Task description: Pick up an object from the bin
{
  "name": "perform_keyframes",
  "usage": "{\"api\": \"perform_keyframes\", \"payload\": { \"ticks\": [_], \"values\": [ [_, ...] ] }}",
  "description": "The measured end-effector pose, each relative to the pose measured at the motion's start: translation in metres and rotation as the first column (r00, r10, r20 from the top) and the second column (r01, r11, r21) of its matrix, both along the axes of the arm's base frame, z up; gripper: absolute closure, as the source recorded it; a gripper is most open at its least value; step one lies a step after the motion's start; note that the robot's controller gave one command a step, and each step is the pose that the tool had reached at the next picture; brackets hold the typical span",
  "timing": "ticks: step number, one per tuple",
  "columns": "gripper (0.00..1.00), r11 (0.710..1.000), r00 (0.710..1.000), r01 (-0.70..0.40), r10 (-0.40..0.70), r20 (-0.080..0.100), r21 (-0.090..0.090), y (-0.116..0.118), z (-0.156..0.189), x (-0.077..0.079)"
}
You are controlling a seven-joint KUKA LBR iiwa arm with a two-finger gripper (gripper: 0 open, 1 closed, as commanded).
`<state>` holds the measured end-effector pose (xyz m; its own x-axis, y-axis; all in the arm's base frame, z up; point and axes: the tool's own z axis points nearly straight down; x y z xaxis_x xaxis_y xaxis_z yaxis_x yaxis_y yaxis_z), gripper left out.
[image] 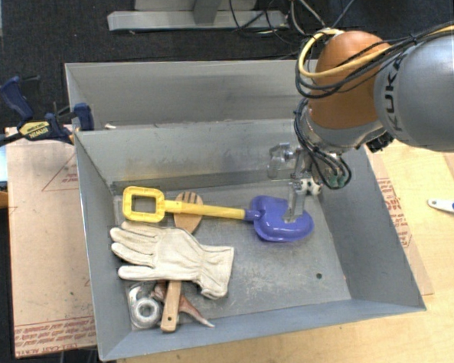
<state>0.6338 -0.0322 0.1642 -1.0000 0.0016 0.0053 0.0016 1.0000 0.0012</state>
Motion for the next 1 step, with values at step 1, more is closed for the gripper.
{"api": "perform_keyframes", "payload": {
  "ticks": [1],
  "values": [
    [0.00, 1.000, 1.000, -0.001, 0.001, 0.008, -0.001, 0.0002, 0.0054, 0.0015]
  ]
}}
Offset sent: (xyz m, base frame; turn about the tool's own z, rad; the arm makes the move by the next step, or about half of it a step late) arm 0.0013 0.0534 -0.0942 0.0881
